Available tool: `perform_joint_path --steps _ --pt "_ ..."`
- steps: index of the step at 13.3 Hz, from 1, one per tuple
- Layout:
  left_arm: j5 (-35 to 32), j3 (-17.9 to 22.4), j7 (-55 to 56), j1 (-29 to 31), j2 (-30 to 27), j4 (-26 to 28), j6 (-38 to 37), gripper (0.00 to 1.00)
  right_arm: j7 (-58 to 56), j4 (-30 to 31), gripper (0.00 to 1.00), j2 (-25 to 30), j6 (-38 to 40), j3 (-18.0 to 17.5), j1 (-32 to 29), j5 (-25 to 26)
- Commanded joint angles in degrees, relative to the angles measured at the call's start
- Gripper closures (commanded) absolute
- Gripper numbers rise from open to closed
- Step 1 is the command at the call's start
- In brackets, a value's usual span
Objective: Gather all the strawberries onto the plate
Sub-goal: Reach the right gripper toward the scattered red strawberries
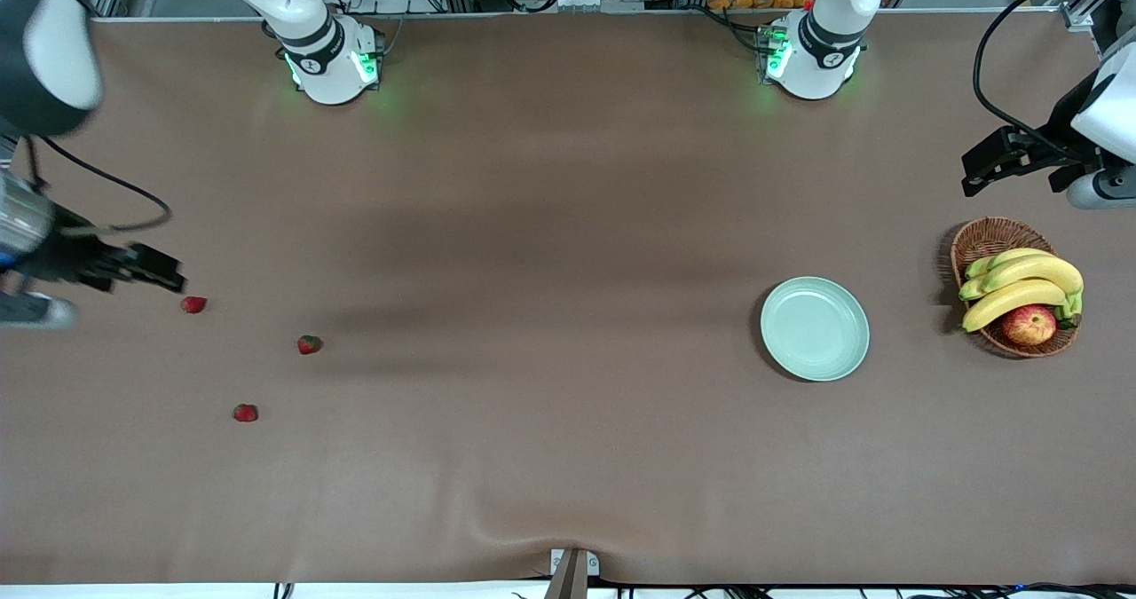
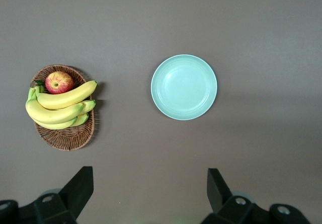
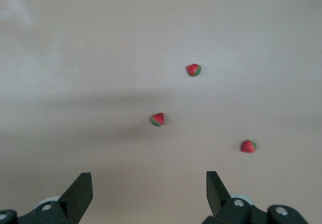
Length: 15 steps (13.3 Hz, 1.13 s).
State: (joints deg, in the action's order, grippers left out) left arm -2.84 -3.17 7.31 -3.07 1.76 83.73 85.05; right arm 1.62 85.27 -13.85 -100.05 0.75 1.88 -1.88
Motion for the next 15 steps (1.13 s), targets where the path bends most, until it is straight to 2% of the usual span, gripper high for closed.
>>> perform_joint_path --steps 1,5,7,11,15 --pt "1.17 -0.17 -1.16 -0.97 0.35 -0.85 -0.59 0.00 0.49 -0.98 0.00 -3.97 -4.25 0.13 0.93 0.21" --pt "1.08 -1.31 -1.07 -1.33 0.44 -0.85 -0.41 0.00 -0.13 -0.98 0.00 -7.76 -9.80 0.13 3.65 1.00" --pt "1.08 -1.31 -1.16 -1.24 0.44 -0.76 -0.50 0.00 -0.13 -0.63 0.00 -11.17 -16.28 0.22 3.65 0.92" --pt "1.17 -1.49 -1.25 -0.98 0.35 -0.85 -0.59 0.00 -0.13 2.61 0.00 -13.65 -16.93 0.39 0.50 1.00" --pt "1.17 -1.49 -1.25 -0.71 -0.18 -0.76 -1.29 0.00 2.75 2.53 0.00 -19.35 -18.95 0.39 -2.05 0.74"
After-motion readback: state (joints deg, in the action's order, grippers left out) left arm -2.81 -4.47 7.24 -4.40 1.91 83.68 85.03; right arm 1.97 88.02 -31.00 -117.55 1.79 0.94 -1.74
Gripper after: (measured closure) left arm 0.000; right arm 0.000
